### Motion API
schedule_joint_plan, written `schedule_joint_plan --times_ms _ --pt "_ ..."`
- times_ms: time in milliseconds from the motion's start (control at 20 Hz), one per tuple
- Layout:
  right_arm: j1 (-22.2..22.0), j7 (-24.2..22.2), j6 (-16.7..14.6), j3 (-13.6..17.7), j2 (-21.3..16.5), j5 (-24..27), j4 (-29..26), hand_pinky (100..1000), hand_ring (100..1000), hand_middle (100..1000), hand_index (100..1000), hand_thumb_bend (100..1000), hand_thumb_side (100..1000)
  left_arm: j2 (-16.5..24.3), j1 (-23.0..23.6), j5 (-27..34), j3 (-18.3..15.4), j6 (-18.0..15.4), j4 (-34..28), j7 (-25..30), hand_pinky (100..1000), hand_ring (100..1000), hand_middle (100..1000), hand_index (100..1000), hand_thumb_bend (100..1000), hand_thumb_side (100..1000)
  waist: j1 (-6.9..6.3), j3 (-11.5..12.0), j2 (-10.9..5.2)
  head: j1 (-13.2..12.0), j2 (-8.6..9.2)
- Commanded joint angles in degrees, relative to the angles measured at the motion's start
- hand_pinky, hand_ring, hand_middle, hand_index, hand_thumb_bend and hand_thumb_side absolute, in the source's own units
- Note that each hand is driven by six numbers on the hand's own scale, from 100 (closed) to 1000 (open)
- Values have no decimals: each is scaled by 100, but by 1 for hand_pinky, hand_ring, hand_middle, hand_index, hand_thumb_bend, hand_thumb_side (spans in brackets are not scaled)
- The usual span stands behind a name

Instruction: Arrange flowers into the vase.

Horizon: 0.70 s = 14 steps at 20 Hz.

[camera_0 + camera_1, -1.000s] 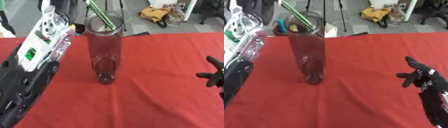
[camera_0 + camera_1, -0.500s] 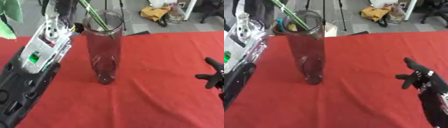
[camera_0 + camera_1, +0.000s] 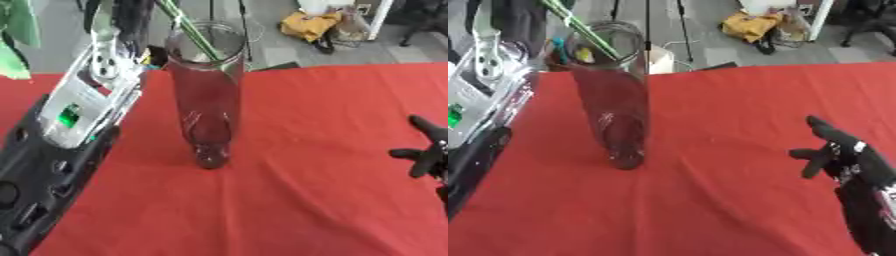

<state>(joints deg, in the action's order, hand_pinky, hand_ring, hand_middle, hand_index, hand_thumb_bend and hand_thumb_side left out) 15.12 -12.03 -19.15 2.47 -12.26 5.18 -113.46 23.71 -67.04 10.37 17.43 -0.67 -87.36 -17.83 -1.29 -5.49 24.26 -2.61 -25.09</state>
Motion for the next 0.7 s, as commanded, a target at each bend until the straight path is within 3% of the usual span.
schedule_joint_plan --times_ms 50,300,700 --pt "20 13 -4 44 -23 0 -113 742 1000 435 840 100 1000 148 -81 -174 -23 143 -25 171 100 100 100 256 214 952 13 -1 -165 17 42" --pt "10 12 -4 44 -20 0 -113 743 1000 434 840 100 1000 178 -72 -432 -58 298 -33 222 100 100 100 253 206 948 17 3 -169 19 39" --pt "3 0 -4 44 -18 -1 -113 743 1000 434 840 100 1000 222 -56 -955 -47 281 -9 225 100 100 109 266 211 941 20 4 -161 17 53"
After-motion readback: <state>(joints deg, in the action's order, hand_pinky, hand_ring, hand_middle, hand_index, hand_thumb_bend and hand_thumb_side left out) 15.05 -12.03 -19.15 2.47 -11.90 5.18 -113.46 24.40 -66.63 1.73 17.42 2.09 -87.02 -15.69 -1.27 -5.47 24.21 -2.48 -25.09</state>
